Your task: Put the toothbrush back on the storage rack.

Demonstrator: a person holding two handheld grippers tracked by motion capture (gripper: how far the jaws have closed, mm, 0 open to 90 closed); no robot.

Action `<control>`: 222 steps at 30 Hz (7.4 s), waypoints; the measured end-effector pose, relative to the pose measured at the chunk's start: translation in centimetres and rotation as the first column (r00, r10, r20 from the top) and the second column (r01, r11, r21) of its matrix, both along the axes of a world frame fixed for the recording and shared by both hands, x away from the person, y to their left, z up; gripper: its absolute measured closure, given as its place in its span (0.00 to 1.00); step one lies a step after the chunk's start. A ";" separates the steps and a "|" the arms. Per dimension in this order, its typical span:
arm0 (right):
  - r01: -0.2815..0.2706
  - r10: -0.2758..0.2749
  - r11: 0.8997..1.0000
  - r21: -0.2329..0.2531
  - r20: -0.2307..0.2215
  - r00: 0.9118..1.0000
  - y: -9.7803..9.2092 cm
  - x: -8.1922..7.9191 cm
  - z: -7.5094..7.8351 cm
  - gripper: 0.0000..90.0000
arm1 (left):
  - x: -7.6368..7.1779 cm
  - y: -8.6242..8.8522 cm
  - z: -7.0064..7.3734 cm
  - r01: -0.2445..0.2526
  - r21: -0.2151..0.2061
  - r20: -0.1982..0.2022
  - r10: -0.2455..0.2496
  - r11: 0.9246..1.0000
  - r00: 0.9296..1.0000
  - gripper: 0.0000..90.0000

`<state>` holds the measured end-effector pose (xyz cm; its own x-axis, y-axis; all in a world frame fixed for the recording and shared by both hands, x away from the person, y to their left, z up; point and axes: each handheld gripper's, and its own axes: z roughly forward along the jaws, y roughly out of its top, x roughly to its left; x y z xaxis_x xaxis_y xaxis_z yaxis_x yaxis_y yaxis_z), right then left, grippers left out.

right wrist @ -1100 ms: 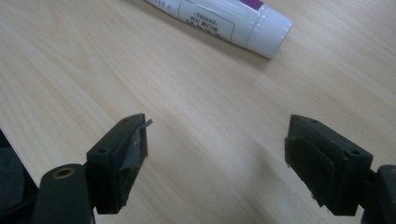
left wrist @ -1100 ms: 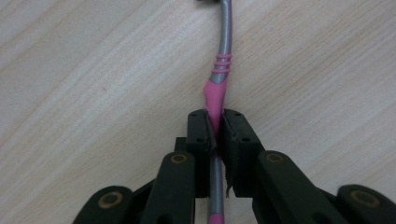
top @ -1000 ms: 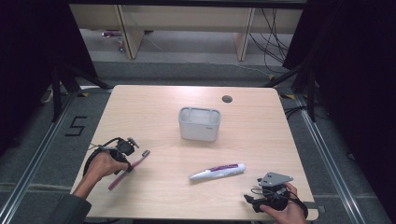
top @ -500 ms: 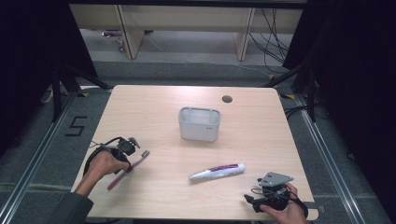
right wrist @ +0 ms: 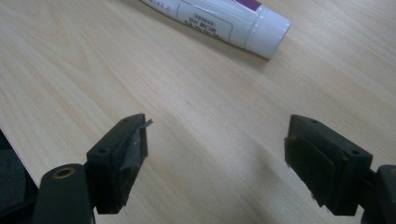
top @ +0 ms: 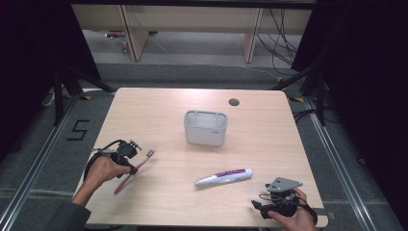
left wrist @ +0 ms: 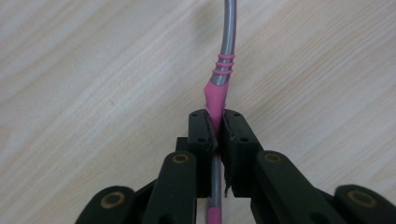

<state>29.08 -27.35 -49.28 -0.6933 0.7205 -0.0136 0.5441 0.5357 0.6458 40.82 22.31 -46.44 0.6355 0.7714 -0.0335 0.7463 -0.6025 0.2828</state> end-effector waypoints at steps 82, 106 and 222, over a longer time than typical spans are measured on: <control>0.016 -0.016 1.000 0.025 0.014 1.000 -0.6 0.0 0.1 0.24 | 2.6 -4.9 7.0 -0.007 -0.610 0.457 0.359 0.793 0.814 0.91; 0.014 -0.014 0.999 0.034 0.005 1.000 -0.6 0.1 0.1 0.24 | 5.0 -8.2 9.2 0.035 -0.624 0.498 0.363 0.780 0.787 0.91; -0.010 0.011 0.998 0.055 -0.007 1.000 -0.3 0.0 0.2 0.24 | 11.0 -14.2 3.6 -0.094 -0.513 0.503 0.389 0.853 0.772 0.90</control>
